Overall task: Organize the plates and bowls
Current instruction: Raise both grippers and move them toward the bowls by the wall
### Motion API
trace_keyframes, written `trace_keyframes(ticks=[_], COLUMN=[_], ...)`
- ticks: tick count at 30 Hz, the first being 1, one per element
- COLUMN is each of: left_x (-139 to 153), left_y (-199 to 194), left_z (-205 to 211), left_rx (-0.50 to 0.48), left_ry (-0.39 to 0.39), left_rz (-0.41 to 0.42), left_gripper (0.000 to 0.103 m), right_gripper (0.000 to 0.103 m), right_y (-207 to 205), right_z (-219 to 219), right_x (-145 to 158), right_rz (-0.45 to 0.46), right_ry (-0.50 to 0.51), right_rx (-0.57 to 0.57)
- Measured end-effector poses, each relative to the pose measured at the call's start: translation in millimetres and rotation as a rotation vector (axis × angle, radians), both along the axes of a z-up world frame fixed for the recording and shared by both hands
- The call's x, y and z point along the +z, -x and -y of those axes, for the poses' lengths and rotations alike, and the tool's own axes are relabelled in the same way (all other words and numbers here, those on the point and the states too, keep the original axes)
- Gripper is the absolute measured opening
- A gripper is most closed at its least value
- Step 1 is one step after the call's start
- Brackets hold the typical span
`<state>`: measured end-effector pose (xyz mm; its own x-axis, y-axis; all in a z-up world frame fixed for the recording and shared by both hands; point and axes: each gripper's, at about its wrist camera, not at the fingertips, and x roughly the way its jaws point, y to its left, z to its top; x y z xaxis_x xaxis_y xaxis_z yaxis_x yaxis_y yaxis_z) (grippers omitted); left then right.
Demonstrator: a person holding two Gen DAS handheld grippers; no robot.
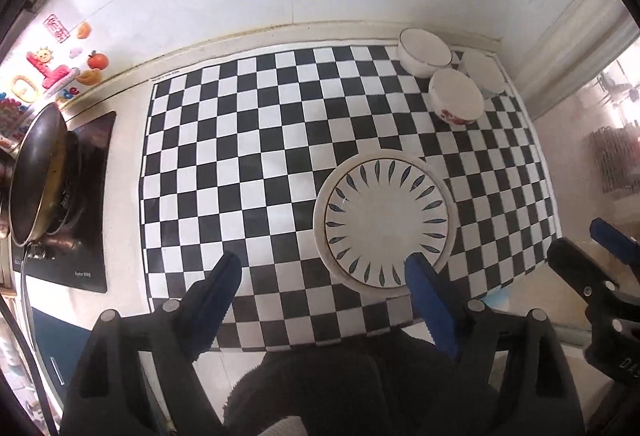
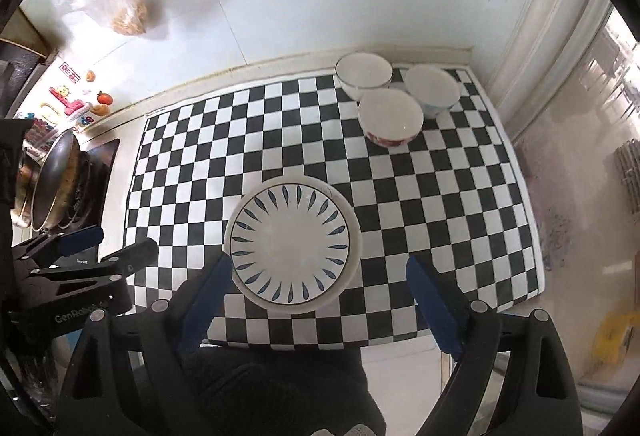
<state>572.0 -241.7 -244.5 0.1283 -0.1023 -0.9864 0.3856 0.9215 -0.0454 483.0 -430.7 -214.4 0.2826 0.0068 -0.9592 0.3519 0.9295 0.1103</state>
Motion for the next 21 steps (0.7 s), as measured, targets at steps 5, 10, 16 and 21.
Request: trace_keyframes(ticks=[5, 10, 16, 21], left_x=[24.4, 34.0, 27.8, 24.6], left_y=[4.6, 6.4, 4.8, -0.1], left_z=[-5.2, -8.7, -13.1, -19.1], left_rx=[-0.007, -0.023, -0.043, -0.054], left_ry=[0.01, 0.033, 0.047, 0.06], left_rz=[0.051, 0.061, 0.029, 0.023], left_gripper=[0.083, 0.083, 0.083, 0.083], right_gripper=[0.091, 0.091, 0.091, 0.091], right_y=[4.1, 5.1, 4.7, 2.3], right_z=[-6.5, -12.3, -19.6, -22.9], right_x=[15.5, 21.8, 20.0, 11.0], right_rz=[0.009, 0.009, -0.007, -0.015], right_ry=[-0.012, -0.008, -0.004, -0.025], right_rx=[0.006, 0.002, -0.012, -0.05])
